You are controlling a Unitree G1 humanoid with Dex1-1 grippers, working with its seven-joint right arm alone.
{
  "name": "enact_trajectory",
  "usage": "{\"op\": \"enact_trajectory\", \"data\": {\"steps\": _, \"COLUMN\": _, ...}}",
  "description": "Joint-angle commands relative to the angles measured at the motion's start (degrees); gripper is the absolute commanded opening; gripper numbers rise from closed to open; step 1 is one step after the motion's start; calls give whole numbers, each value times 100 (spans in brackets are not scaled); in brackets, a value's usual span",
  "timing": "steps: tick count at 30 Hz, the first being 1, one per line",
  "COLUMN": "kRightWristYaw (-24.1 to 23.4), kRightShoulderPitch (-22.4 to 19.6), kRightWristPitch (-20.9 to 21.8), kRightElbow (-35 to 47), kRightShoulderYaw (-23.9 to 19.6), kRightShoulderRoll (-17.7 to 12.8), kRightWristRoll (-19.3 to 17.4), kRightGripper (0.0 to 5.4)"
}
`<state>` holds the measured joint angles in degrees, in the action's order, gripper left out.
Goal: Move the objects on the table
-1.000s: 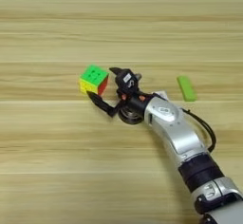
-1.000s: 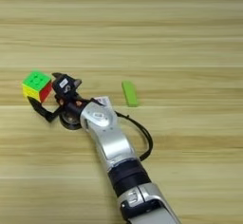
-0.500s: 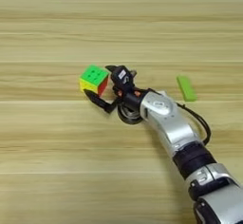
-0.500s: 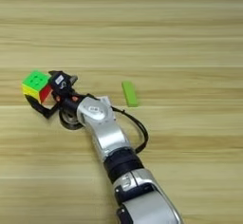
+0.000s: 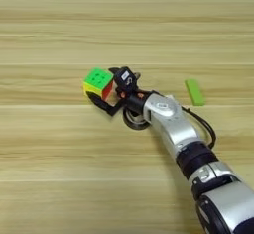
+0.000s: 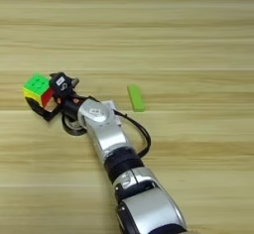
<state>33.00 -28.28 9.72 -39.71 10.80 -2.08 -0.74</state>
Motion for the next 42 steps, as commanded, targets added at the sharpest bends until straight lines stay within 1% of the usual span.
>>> {"op": "enact_trajectory", "data": {"steps": 1, "kRightWristYaw": -48, "kRightShoulderPitch": -456, "kRightWristPitch": 184, "kRightElbow": 179, "kRightShoulderYaw": -101, "kRightShoulderRoll": 47, "kRightWristRoll": -39, "kRightGripper": 535}}
{"op": "enact_trajectory", "data": {"steps": 3, "kRightWristYaw": -32, "kRightShoulderPitch": -454, "kRightWristPitch": 195, "kRightElbow": 168, "kRightShoulderYaw": -99, "kRightShoulderRoll": 59, "kRightWristRoll": -32, "kRightGripper": 513}}
{"op": "enact_trajectory", "data": {"steps": 5, "kRightWristYaw": -24, "kRightShoulderPitch": -454, "kRightWristPitch": 209, "kRightElbow": 159, "kRightShoulderYaw": -97, "kRightShoulderRoll": 73, "kRightWristRoll": -29, "kRightGripper": 506}}
{"op": "enact_trajectory", "data": {"steps": 13, "kRightWristYaw": 8, "kRightShoulderPitch": -436, "kRightWristPitch": 213, "kRightElbow": 156, "kRightShoulderYaw": -92, "kRightShoulderRoll": 94, "kRightWristRoll": -24, "kRightGripper": 401}}
{"op": "enact_trajectory", "data": {"steps": 20, "kRightWristYaw": 9, "kRightShoulderPitch": -411, "kRightWristPitch": 214, "kRightElbow": 180, "kRightShoulderYaw": -91, "kRightShoulderRoll": 106, "kRightWristRoll": -12, "kRightGripper": 337}}
{"op": "enact_trajectory", "data": {"steps": 25, "kRightWristYaw": -12, "kRightShoulderPitch": -391, "kRightWristPitch": 216, "kRightElbow": 261, "kRightShoulderYaw": -110, "kRightShoulderRoll": 108, "kRightWristRoll": -25, "kRightGripper": 334}}
{"op": "enact_trajectory", "data": {"steps": 31, "kRightWristYaw": -219, "kRightShoulderPitch": -396, "kRightWristPitch": 187, "kRightElbow": 505, "kRightShoulderYaw": -279, "kRightShoulderRoll": 38, "kRightWristRoll": -84, "kRightGripper": 334}}
{"op": "enact_trajectory", "data": {"steps": 38, "kRightWristYaw": -424, "kRightShoulderPitch": -374, "kRightWristPitch": 27, "kRightElbow": 1020, "kRightShoulderYaw": -673, "kRightShoulderRoll": -288, "kRightWristRoll": -182, "kRightGripper": 334}}
{"op": "enact_trajectory", "data": {"steps": 42, "kRightWristYaw": -515, "kRightShoulderPitch": -371, "kRightWristPitch": -123, "kRightElbow": 1320, "kRightShoulderYaw": -981, "kRightShoulderRoll": -534, "kRightWristRoll": -288, "kRightGripper": 334}}
